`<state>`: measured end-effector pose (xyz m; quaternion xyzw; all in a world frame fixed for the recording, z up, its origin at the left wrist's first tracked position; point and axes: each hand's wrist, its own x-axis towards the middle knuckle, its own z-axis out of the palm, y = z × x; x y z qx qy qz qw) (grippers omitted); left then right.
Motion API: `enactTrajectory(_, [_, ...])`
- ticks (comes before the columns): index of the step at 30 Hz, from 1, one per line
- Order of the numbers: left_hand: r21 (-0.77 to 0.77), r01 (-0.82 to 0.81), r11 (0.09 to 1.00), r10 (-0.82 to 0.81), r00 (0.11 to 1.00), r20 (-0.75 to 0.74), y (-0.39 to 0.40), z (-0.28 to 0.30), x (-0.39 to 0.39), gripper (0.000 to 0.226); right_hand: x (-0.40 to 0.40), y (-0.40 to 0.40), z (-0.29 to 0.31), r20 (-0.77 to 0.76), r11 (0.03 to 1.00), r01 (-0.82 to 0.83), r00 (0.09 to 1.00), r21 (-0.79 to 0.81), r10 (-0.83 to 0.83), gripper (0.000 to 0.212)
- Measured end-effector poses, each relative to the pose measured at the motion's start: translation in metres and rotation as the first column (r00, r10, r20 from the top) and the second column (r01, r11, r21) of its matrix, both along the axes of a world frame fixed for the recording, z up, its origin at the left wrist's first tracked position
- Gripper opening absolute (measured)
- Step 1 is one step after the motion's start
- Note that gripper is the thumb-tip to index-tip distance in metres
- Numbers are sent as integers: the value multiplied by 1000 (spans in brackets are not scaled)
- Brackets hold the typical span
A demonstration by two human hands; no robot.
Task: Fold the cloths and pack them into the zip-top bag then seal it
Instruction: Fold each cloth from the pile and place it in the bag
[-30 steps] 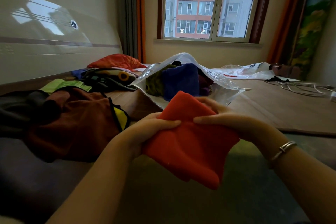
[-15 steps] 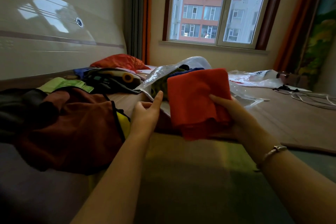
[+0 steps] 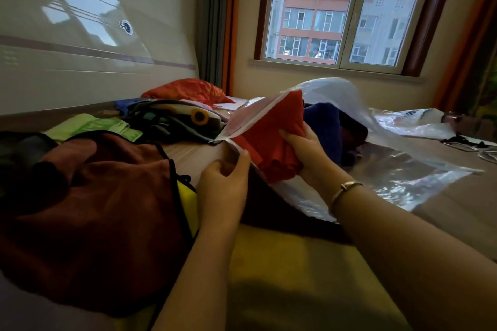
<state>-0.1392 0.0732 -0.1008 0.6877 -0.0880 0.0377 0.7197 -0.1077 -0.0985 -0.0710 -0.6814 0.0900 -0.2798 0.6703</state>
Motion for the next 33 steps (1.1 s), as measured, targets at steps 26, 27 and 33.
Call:
enactTrajectory(26, [-29,70,997,-63,977,204,-11,-11,16,38,120,-23,-25,-278,-59,-334,859,-941,-429,53])
enactTrajectory(27, [-41,61,997,-52,979,200,-12,-11,18,36,124,-22,-26,-290,-54,-345,855,-937,-430,53])
enactTrajectory(33, [40,66,997,-72,983,170,-13,-7,12,34,86,-25,-20,-363,169,-334,911,-927,-197,43])
